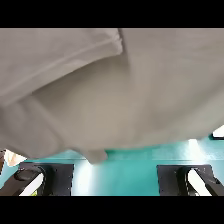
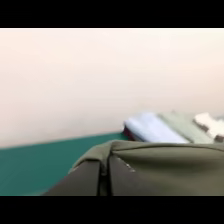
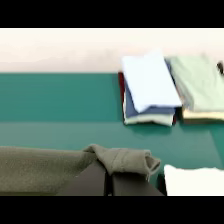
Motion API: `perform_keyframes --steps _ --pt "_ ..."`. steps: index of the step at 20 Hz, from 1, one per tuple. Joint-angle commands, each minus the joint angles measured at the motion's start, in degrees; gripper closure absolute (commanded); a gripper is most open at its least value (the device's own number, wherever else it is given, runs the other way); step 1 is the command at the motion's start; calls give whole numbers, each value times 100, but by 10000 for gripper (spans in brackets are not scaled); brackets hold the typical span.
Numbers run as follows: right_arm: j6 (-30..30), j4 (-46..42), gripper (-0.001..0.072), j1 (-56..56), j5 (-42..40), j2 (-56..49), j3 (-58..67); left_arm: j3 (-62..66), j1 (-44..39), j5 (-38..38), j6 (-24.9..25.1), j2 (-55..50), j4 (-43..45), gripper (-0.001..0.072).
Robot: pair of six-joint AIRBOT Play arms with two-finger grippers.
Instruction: Fold the shirts.
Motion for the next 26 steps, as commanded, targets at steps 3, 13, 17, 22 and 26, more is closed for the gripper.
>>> perform_keyframes --steps 3,13,17,22,26 --pt "210 -162 699 479 629 -1128 -1231 -1344 7 -774 -149 -1176 393 682" --pt "212 -879 698 1360 -46 -4323 -1670 -2507 26 396 350 -4120 358 681" --pt "208 -852 698 1360 -372 -4983 -520 -2321 26 1320 356 -4367 382 681" --pt "142 -874 698 1360 -166 -4697 -505 -1921 175 479 669 -4369 367 681" --pt "142 -855 698 1364 -470 -4094 -2046 -2385 179 -138 824 -4374 199 681"
